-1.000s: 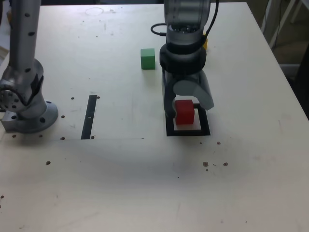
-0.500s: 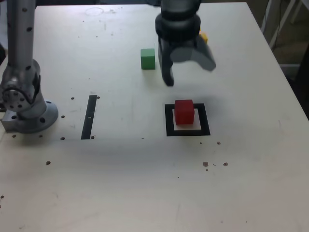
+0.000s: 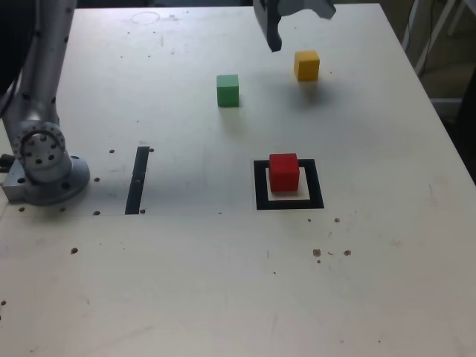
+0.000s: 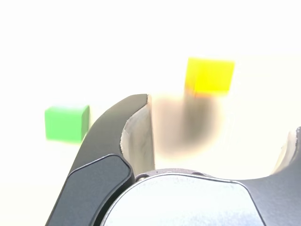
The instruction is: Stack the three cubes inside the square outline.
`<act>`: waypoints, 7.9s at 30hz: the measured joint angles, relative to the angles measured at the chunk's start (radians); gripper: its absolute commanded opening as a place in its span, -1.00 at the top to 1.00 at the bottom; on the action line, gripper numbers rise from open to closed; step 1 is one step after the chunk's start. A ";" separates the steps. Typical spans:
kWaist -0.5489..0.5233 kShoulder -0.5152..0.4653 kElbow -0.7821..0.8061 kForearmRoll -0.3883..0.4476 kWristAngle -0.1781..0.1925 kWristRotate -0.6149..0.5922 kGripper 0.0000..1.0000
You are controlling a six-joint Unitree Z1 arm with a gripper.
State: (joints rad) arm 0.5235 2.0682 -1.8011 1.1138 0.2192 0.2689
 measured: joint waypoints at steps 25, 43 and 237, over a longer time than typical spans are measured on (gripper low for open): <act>0.009 0.266 -0.232 0.141 0.035 0.188 -0.64; -0.005 0.291 -0.243 0.099 0.009 0.193 -0.18; 0.022 -0.030 0.451 -0.078 -0.003 0.177 0.02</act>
State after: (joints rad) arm 0.5456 2.0381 -1.3502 1.0359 0.2164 0.4454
